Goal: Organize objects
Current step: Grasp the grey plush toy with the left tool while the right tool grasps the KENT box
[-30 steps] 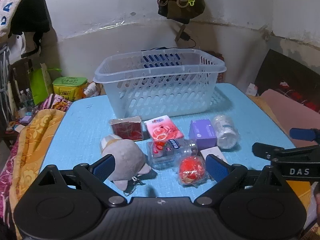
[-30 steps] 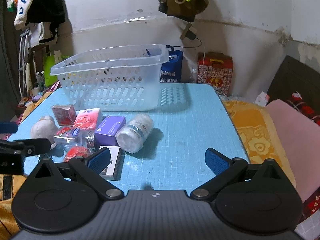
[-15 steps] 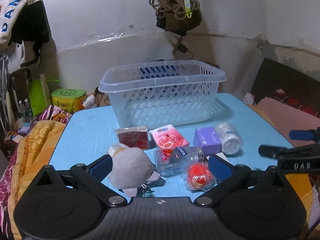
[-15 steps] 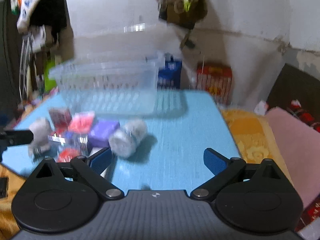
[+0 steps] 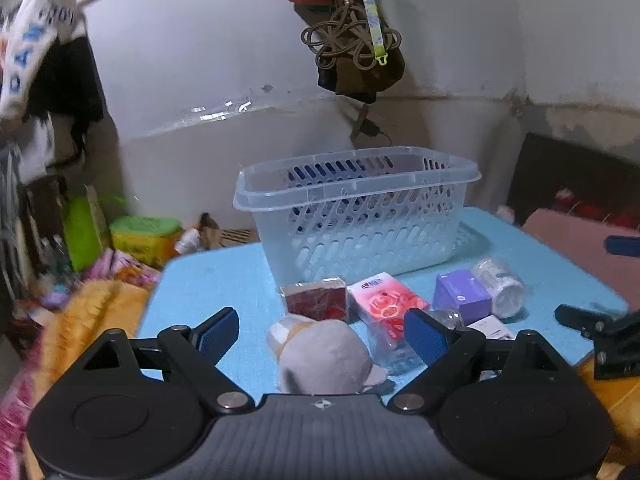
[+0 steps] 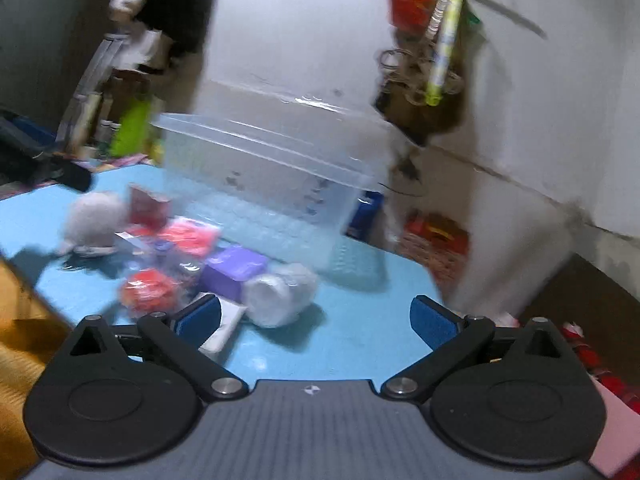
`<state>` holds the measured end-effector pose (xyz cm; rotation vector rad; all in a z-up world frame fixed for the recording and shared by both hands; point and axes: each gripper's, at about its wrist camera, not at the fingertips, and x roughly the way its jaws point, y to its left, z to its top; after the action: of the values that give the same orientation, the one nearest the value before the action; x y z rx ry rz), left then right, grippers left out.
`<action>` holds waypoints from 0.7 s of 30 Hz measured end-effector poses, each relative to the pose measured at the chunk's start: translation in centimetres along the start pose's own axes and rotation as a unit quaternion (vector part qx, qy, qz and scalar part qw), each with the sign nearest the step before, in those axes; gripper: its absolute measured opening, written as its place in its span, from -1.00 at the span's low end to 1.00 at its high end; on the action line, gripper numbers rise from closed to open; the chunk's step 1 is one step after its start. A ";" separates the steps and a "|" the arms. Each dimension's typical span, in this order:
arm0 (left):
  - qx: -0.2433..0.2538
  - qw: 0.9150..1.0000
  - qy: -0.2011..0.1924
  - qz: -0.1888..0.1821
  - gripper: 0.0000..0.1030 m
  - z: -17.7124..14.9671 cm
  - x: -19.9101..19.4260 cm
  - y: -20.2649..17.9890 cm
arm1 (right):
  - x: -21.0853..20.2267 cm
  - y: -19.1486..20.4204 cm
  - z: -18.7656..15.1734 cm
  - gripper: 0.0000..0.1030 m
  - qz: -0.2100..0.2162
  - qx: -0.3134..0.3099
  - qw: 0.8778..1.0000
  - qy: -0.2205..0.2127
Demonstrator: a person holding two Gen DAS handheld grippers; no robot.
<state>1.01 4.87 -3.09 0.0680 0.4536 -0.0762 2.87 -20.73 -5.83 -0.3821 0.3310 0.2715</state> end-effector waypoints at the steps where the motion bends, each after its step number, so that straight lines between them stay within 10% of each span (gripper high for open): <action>1: -0.014 1.000 0.004 -0.009 0.80 -0.2 0.0 0.5 | 0.4 0.5 -0.1 0.97 0.000 -0.018 1.000 0.017; 21: -0.016 0.998 0.032 -0.049 0.80 -1.9 4.3 3.3 | 4.4 3.6 -0.3 0.94 0.056 0.022 0.995 0.085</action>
<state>4.39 8.03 -6.51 0.0173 0.5229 -0.1636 5.71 -16.78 -8.80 -0.3440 0.5265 0.3420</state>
